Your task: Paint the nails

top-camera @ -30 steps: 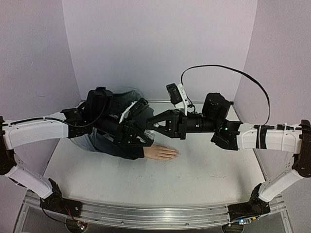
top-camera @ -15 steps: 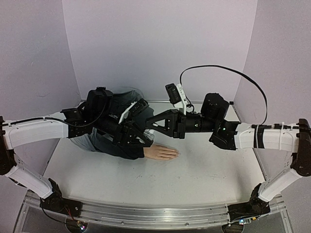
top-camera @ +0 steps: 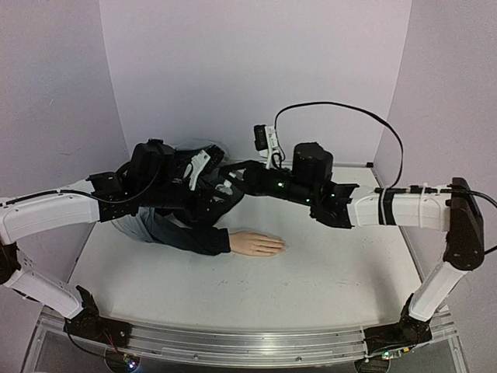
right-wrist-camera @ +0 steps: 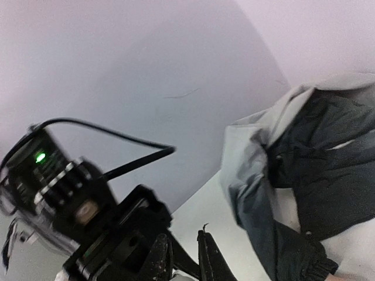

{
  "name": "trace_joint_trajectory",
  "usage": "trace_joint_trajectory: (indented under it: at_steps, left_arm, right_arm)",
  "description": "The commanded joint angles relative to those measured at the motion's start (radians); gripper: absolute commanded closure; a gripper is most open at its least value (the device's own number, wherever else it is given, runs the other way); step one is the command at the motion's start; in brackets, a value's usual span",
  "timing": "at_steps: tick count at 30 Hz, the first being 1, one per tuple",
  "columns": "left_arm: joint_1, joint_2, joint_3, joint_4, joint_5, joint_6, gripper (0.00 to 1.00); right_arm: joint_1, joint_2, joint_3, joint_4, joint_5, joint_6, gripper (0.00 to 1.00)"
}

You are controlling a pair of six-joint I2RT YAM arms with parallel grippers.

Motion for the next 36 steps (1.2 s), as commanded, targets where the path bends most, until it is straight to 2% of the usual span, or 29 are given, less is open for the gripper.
trace_joint_trajectory:
  at_steps: [1, 3, 5, 10, 11, 13, 17, 20, 22, 24, 27, 30, 33, 36]
  left_arm:
    - [-0.002, 0.032, 0.11, 0.182, -0.415, 0.081, 1.0]
    - [-0.004, 0.041, 0.101, 0.218, -0.47, 0.092, 1.0]
    - [-0.005, 0.037, 0.075, 0.259, -0.478, 0.11, 1.0]
    - [-0.007, 0.007, 0.011, 0.265, -0.428, 0.11, 1.0]
    - [-0.007, -0.005, -0.01, 0.265, -0.419, 0.1, 1.0]
    - [-0.009, -0.028, -0.054, 0.264, -0.409, 0.072, 1.0]
    - [-0.007, -0.076, -0.14, 0.24, -0.364, -0.013, 1.0]
    - [-0.006, -0.103, -0.192, 0.205, -0.346, -0.049, 1.0]
    - [-0.002, -0.105, -0.192, 0.172, -0.295, -0.061, 1.0]
    - [0.014, -0.093, -0.172, 0.132, -0.176, -0.079, 1.0]
    - [0.073, -0.066, -0.137, 0.116, 0.146, -0.124, 1.0]
    - [0.094, -0.032, -0.085, 0.117, 0.445, -0.137, 1.0]
    - [0.093, -0.002, -0.043, 0.121, 0.686, -0.135, 1.0]
    - [0.089, 0.024, -0.015, 0.122, 0.791, -0.14, 1.0]
  right_arm:
    - [0.155, 0.157, 0.126, -0.262, 0.319, 0.148, 1.0]
    - [0.21, 0.22, 0.175, -0.278, 0.427, 0.192, 1.0]
    - [0.249, 0.259, 0.224, -0.3, 0.471, 0.21, 1.0]
    - [0.261, 0.22, 0.238, -0.31, 0.562, 0.162, 1.0]
    - [0.254, 0.199, 0.232, -0.311, 0.571, 0.143, 0.94]
    - [0.226, 0.143, 0.21, -0.313, 0.554, 0.107, 0.74]
    - [0.178, -0.004, 0.124, -0.32, 0.561, 0.029, 0.4]
    - [0.159, -0.11, 0.059, -0.334, 0.555, -0.02, 0.26]
    - [0.145, -0.163, 0.031, -0.338, 0.512, -0.057, 0.2]
    - [0.136, -0.205, 0.008, -0.342, 0.46, -0.113, 0.14]
    - [0.11, -0.248, -0.024, -0.344, 0.331, -0.226, 0.06]
    - [0.039, -0.273, -0.068, -0.336, 0.099, -0.313, 0.02]
    - [0.002, -0.276, -0.106, -0.298, -0.143, -0.365, 0.02]
    - [-0.002, -0.267, -0.122, -0.223, -0.326, -0.368, 0.04]
